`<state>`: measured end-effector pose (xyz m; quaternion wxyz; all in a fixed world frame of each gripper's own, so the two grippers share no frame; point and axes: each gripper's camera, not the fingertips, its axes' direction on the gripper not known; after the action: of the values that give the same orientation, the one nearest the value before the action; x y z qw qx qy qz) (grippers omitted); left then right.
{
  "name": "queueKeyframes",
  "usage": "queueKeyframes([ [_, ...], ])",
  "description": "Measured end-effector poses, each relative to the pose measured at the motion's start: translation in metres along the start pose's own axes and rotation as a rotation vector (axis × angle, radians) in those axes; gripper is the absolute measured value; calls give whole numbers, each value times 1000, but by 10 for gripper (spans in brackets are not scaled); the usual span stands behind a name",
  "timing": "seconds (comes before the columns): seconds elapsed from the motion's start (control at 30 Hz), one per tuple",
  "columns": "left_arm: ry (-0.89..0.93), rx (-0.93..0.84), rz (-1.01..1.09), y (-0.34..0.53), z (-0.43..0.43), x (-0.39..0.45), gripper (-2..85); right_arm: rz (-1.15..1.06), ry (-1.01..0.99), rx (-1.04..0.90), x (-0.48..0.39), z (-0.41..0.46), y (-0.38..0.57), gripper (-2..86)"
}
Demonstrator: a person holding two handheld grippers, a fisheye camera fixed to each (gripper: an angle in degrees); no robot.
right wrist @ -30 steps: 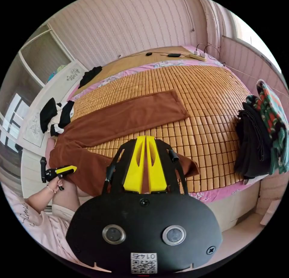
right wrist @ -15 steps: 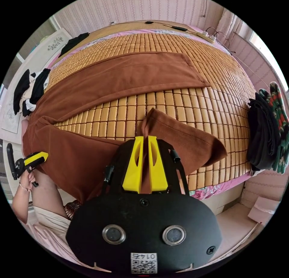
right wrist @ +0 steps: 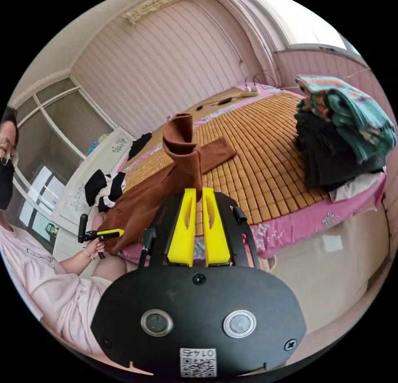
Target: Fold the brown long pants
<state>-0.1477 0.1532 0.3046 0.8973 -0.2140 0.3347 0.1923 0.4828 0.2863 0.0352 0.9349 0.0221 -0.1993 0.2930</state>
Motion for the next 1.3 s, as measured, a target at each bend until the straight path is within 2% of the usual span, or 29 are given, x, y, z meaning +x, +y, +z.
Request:
queueKeyframes([
  [0.03, -12, -23, 19, 2, 6, 4, -9, 76, 93, -75, 16, 14, 6, 7],
  [0.13, -12, -52, 42, 3, 11, 14, -8, 126, 218, -73, 14, 21, 7, 1],
  [0.27, -14, -6, 80, -5, 3, 31, -8, -65, 266, -23, -35, 35, -21, -1],
  [0.4, -12, -12, 70, -20, 15, 37, -8, -280, 371, -163, -77, 106, -67, -2],
  [0.53, -38, -86, 110, -25, 31, 46, -9, -318, 509, -232, -76, 159, -92, -3],
  [0.73, -59, -154, 187, -16, 21, 55, -10, -262, 450, -215, -66, 156, -107, -4],
  [0.9, -19, -171, 154, -8, 6, 42, -10, -260, 463, -220, -71, 154, -112, -4],
  [0.97, -54, -143, 116, -3, -7, 33, -10, -324, 519, -183, -83, 147, -111, -4],
  [1.03, -83, -130, 111, 4, -9, 25, -10, -345, 550, -253, -80, 157, -113, -3],
  [1.07, -66, -98, 108, 9, -14, 20, -10, -340, 545, -295, -75, 163, -113, -3],
  [1.2, -65, -102, 145, 16, -28, 7, -9, -327, 510, -260, -64, 157, -115, -3],
  [1.3, -8, -82, 54, 27, -48, -19, -8, -283, 456, -234, -55, 143, -118, -3],
])
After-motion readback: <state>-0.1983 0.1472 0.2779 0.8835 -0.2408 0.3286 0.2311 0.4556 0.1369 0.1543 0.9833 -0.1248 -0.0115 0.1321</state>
